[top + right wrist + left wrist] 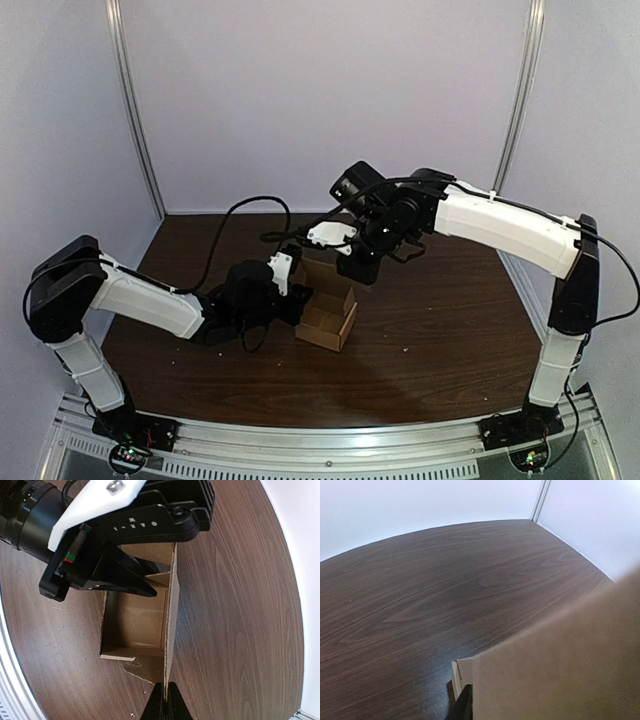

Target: Fold the paper box

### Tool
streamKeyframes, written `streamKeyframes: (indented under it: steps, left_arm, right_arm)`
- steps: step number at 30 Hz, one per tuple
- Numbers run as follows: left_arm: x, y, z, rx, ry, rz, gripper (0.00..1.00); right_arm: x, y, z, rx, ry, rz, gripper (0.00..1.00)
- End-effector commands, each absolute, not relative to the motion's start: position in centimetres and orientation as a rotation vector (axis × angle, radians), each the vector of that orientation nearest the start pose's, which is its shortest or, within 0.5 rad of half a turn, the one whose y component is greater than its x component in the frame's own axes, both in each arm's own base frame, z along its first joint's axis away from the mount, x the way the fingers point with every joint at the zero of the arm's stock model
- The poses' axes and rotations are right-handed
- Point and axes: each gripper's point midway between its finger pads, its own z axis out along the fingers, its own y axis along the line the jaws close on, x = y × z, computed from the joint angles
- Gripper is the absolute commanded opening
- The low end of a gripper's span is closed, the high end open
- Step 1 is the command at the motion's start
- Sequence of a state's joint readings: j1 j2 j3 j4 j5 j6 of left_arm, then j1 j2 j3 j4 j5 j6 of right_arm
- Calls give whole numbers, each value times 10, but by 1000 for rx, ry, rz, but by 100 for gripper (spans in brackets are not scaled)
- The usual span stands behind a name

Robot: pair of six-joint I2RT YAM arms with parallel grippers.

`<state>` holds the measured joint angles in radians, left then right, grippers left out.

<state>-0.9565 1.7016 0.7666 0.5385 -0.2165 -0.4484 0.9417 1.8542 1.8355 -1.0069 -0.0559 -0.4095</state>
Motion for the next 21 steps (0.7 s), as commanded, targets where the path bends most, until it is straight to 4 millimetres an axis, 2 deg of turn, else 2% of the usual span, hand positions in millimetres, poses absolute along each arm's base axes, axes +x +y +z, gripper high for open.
streamKeyframes:
  steps: [1, 8, 12, 16, 19, 21]
  left_arm:
    - [291, -360, 136, 334, 1942, -769, 20]
    - [280, -349, 120, 308, 1970, -794, 25]
    - [264, -338, 106, 313, 2015, -791, 31]
    - [247, -312, 96, 285, 2069, -764, 38]
    - [233, -290, 100, 266, 2086, -746, 42]
    - [226, -275, 107, 255, 2088, -736, 44]
  right_arm:
    - [256, 383, 209, -1685, 2004, 224, 3]
    - [233, 389, 188, -1760, 1993, 230, 4]
    - [224, 390, 178, -1795, 1991, 219, 5]
    - [224, 389, 175, -1799, 1985, 208, 5]
    - [222, 388, 168, -1811, 1992, 209, 6]
    - [216, 388, 159, -1843, 2003, 244, 10]
